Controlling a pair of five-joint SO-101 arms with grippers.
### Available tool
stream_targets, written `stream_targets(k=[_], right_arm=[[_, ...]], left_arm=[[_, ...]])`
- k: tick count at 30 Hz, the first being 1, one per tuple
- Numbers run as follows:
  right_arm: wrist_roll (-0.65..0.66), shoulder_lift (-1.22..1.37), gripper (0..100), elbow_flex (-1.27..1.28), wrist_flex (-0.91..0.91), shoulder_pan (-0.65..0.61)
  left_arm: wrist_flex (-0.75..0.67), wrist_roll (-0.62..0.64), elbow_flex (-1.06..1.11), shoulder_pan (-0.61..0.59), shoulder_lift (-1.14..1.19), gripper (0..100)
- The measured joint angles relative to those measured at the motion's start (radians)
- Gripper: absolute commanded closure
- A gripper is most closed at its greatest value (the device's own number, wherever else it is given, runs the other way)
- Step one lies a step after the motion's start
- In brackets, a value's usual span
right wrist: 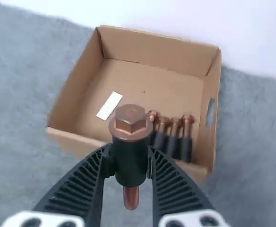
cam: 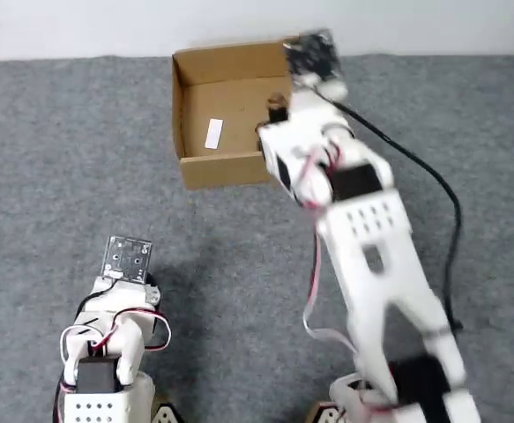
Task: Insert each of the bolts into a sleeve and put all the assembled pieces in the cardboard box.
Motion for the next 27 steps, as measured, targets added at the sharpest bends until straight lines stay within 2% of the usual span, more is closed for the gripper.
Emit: stream_targets(k=[7, 13, 23, 27], right_arm=[[0.295, 0.394, 99.0, -0.261, -0.086, 0.046], [0.47, 0.58, 99.0, -0.302, -0.164, 0.064], [0.517, 0.647, 98.0, -0.304, -0.175, 0.06], [0.519, 0.649, 89.4, -0.318, -0.135, 0.06]], left_arm=[[0.0, 0.0, 0.0, 0.0, 0.0, 99], [0.0, 0.0, 0.0, 0.0, 0.0, 99], [0.0, -0.005, 0.0, 0.0, 0.0, 99], [0.0, -0.006, 0.0, 0.0, 0.0, 99]])
